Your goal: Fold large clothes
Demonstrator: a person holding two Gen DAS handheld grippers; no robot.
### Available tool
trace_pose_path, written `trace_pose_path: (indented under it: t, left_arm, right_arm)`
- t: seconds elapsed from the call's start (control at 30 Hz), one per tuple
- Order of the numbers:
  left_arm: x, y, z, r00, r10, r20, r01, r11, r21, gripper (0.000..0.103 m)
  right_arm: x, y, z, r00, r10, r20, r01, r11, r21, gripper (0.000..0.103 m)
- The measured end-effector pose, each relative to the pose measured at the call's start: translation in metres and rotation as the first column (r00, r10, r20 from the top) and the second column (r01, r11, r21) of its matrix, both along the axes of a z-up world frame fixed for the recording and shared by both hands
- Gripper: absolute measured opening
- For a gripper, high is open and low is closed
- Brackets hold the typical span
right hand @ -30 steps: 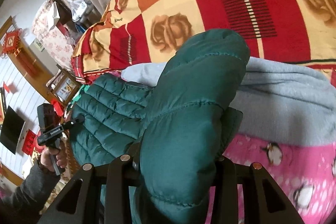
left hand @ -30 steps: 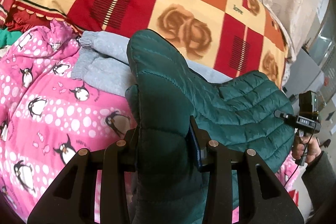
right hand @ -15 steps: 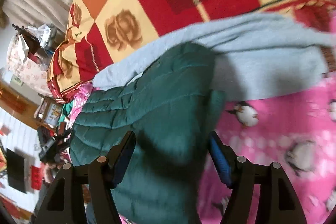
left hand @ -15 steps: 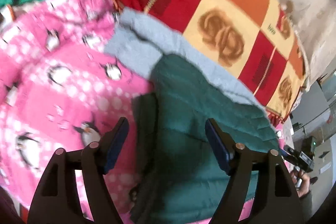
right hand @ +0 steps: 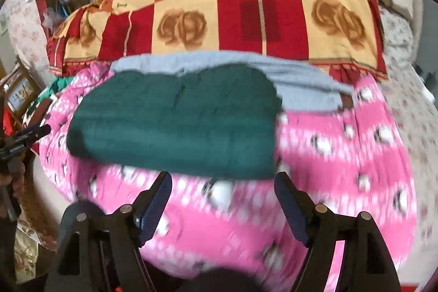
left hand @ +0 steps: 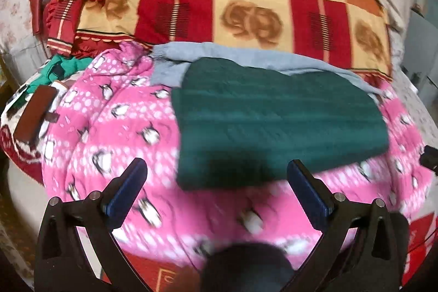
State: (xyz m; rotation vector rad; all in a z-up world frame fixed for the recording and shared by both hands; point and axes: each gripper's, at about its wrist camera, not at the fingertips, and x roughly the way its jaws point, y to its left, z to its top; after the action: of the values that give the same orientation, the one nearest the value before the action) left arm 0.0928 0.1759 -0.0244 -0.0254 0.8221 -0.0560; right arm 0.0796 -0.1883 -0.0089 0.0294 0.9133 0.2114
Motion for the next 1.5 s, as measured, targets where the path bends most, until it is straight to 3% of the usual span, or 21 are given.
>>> trace_pose_path:
  t: [0.1,0.27,0.53,0.8,1.5]
  left_arm:
    - [-0.029,-0.012,0.004,1.000,0.017,0.015,-0.017,1.000,0.004,0.102]
    - [-0.067,-0.022,0.011,0.999,0.053,-0.003,-0.053,0.994,-0.096,0.102]
    - [-0.103,-0.065,0.023,0.999,0.038,0.009,-0.038,0.999,0.025,0.102]
    - [-0.119,-0.075,0.030,0.999,0.018,0.048,-0.020,0.999,0.035,0.102]
    - [-0.125,-0.083,0.032,0.997,0.009,0.074,-0.012,0.999,0.041,0.102]
  right_arm:
    - [-0.039,0.006,0.001,1.000,-0.027,0.014,0.027,0.999,0.025,0.075]
    - [-0.083,0.022,0.007,0.997,-0.021,0.069,0.024,0.999,-0.032,0.075]
    - [-0.124,0.044,0.025,0.987,0.027,0.156,0.000,0.985,-0.171,0.075]
    - [-0.141,0.050,0.040,0.978,0.045,0.202,-0.009,0.984,-0.176,0.076]
    - [-0.142,0.049,0.038,0.980,0.041,0.196,-0.012,0.989,-0.150,0.076]
